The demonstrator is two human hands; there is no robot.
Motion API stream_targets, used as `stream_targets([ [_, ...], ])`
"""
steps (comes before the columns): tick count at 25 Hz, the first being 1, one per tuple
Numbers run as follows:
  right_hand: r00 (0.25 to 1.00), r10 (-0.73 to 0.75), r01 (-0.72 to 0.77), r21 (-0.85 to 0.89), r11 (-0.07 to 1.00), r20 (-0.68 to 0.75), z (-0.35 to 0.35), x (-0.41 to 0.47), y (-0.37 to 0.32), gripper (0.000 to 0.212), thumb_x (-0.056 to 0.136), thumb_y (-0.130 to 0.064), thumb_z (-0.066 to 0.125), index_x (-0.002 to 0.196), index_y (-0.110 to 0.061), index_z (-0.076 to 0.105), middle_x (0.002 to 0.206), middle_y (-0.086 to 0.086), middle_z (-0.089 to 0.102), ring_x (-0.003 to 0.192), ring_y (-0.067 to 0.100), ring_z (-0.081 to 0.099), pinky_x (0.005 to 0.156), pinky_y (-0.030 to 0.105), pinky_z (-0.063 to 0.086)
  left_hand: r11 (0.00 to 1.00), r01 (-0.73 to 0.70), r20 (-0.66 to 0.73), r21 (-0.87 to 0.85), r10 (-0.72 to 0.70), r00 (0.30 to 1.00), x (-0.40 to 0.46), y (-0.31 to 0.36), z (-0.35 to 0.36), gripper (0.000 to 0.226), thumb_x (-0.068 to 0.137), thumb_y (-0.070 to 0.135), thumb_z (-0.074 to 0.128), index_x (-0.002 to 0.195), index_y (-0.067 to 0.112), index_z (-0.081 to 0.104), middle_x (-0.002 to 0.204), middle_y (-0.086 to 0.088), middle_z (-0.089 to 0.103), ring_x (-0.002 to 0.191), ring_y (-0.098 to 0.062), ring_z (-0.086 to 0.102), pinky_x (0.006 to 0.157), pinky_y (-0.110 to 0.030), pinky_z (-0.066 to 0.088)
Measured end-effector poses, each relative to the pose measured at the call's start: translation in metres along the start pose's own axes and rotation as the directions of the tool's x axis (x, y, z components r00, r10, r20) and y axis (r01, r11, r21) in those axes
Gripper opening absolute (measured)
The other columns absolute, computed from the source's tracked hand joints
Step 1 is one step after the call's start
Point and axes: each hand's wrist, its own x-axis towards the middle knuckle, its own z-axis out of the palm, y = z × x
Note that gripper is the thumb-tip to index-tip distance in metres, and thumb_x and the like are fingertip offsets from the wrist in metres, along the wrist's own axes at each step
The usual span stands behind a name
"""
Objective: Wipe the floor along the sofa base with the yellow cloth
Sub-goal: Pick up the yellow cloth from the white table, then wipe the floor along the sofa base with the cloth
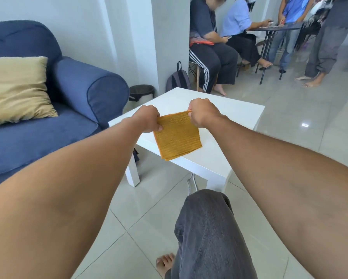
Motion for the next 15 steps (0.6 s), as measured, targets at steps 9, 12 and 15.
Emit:
stream_targets([
  [9, 0.956, -0.284, 0.270, 0.159, 0.950, 0.074, 0.028, -0.029, -0.151, 0.023, 0.095, -0.019, 0.053, 0.112, -0.009, 0.065, 0.117, 0.017, 0.065, 0.106, 0.037, 0.061, 0.095, 0.043, 0.052, 0.958, 0.285, -0.057, -0.033, -0.287, 0.956, -0.128, -0.128, -0.036, 0.022, 0.081, 0.033, 0.076, 0.078, 0.016, 0.063, 0.069, 0.002, 0.052, 0.082, -0.025, 0.055, 0.077, -0.043, 0.050],
  [12, 0.913, -0.391, 0.360, 0.218, 0.907, 0.114, 0.059, -0.046, -0.210, 0.021, 0.095, -0.020, 0.055, 0.110, -0.011, 0.067, 0.119, 0.017, 0.066, 0.107, 0.037, 0.061, 0.091, 0.038, 0.052, 0.912, 0.408, -0.030, -0.046, -0.409, 0.912, -0.180, -0.175, -0.029, 0.022, 0.081, 0.033, 0.077, 0.078, 0.019, 0.061, 0.067, 0.004, 0.051, 0.078, -0.023, 0.054, 0.072, -0.039, 0.049],
  [15, 0.830, -0.517, 0.454, 0.286, 0.844, 0.209, 0.104, -0.071, -0.278, 0.019, 0.094, -0.020, 0.057, 0.105, -0.014, 0.070, 0.118, 0.017, 0.068, 0.109, 0.036, 0.061, 0.090, 0.037, 0.051, 0.824, 0.560, 0.013, -0.082, -0.561, 0.827, -0.244, -0.230, -0.005, 0.019, 0.080, 0.032, 0.077, 0.084, 0.018, 0.065, 0.070, 0.004, 0.055, 0.079, -0.024, 0.057, 0.073, -0.039, 0.051],
])
